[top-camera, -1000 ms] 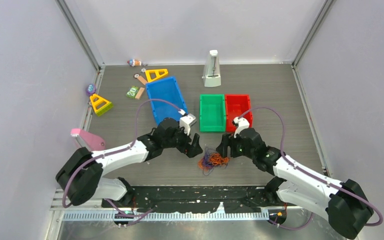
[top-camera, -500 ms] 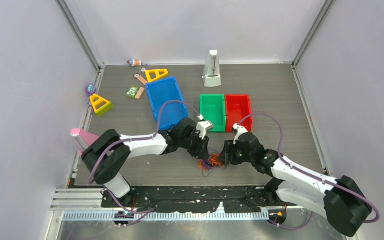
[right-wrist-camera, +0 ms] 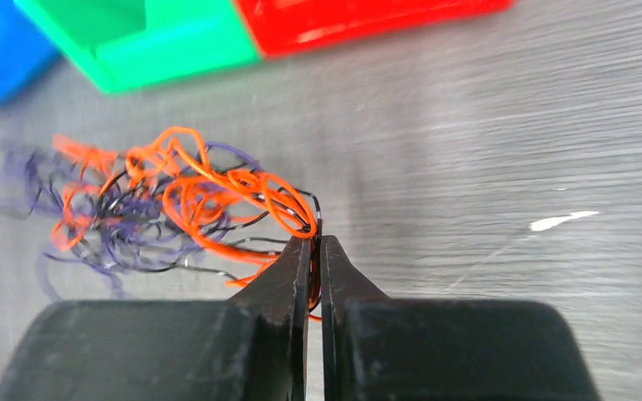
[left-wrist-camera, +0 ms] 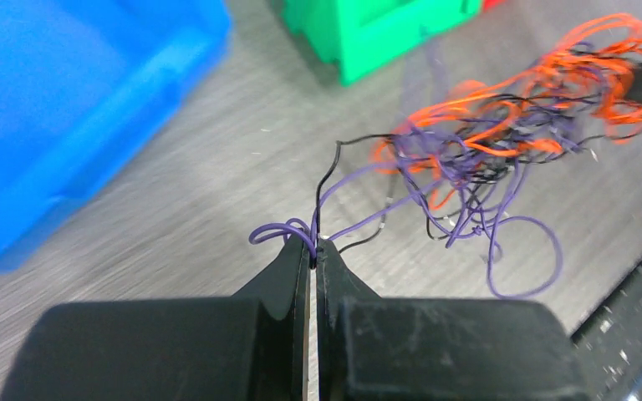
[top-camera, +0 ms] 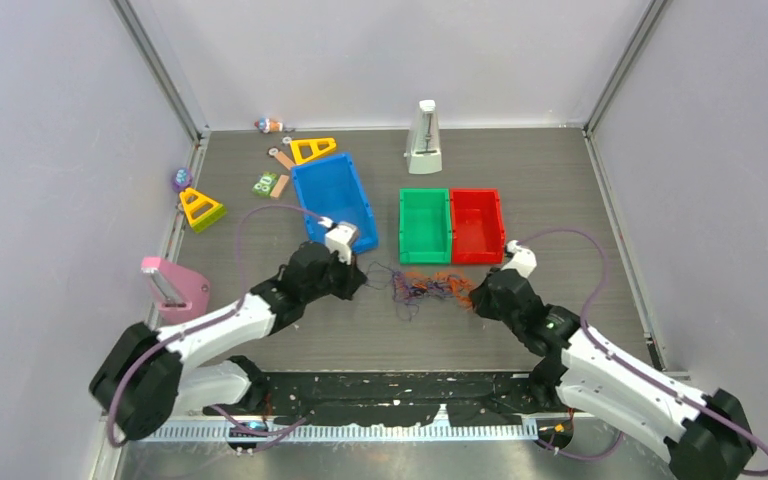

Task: Untangle the cables

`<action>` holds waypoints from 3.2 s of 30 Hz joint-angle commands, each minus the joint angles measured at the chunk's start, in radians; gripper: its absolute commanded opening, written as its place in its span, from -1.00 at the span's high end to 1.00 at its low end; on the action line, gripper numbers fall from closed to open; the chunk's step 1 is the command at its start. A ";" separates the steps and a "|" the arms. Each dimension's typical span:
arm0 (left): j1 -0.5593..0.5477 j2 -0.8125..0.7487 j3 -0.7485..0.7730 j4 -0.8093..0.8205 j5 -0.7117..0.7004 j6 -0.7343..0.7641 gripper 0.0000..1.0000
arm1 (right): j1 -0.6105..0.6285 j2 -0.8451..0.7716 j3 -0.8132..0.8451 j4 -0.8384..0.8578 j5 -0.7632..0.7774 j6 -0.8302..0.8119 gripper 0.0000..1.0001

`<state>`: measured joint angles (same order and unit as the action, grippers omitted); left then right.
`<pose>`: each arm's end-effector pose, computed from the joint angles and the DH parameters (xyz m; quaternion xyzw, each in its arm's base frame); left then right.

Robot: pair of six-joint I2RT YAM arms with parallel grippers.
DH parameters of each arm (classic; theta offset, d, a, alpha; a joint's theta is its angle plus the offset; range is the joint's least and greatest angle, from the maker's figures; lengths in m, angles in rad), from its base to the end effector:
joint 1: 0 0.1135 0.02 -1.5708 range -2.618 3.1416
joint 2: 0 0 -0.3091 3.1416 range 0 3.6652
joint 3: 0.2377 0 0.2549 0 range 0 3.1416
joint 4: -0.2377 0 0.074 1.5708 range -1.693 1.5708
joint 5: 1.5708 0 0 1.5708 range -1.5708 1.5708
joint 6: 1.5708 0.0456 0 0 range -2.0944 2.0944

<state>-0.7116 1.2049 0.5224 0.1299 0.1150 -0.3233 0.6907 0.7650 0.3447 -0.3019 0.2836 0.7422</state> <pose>0.1791 -0.1614 0.2298 0.1957 0.8500 -0.2843 0.3981 0.1130 0.0768 0.2034 0.0814 0.9004 0.1705 0.3919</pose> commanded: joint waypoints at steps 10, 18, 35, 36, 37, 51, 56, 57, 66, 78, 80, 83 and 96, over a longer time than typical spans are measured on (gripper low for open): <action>0.030 -0.552 -0.234 -0.081 -0.902 -0.172 1.00 | -0.013 -0.236 0.107 -0.547 0.701 0.478 0.90; 0.030 -0.731 -0.311 -0.053 -0.959 -0.159 1.00 | -0.016 -0.245 0.132 -0.499 0.722 0.361 0.89; 0.031 -0.769 -0.281 -0.165 -1.162 -0.186 1.00 | -0.016 -0.277 0.210 -0.681 0.862 0.466 0.89; 0.029 -0.769 -0.293 -0.089 -1.026 -0.104 1.00 | -0.016 -0.284 0.208 -0.572 0.827 0.296 0.89; 0.030 -0.767 -0.307 -0.008 -0.870 -0.014 1.00 | -0.016 -0.295 0.195 -0.442 0.718 0.208 0.89; 0.005 -0.364 -0.212 0.276 0.088 0.155 -0.67 | -0.014 -0.167 0.156 0.262 -0.403 -0.316 0.89; -0.002 -0.287 -0.177 0.296 0.206 0.152 -0.74 | -0.013 -0.075 0.225 0.385 -0.654 -0.267 0.83; -0.005 -0.279 -0.176 0.299 0.211 0.152 -0.76 | -0.012 -0.070 0.228 0.386 -0.626 -0.260 0.68; -0.007 -0.190 -0.119 0.220 0.202 0.156 -0.79 | -0.014 0.021 0.253 0.032 -0.240 -0.309 -0.90; -0.020 0.124 0.098 0.021 0.217 0.120 -0.67 | -0.014 0.053 0.084 0.215 -0.369 -0.318 -0.48; -0.020 0.163 0.115 0.029 0.258 0.106 -0.66 | -0.014 0.107 0.080 0.275 -0.412 -0.314 -0.51; -0.020 0.191 0.127 0.038 0.301 0.088 -0.65 | -0.014 0.214 0.071 0.406 -0.490 -0.298 -0.53; -0.020 0.261 0.141 0.152 0.442 0.017 -0.26 | 0.044 0.480 0.075 0.677 -0.525 -0.230 -0.07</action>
<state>-0.7265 1.4612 0.6395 0.1955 0.4908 -0.2825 0.7052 1.2213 0.3943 0.2268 -0.2344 0.4942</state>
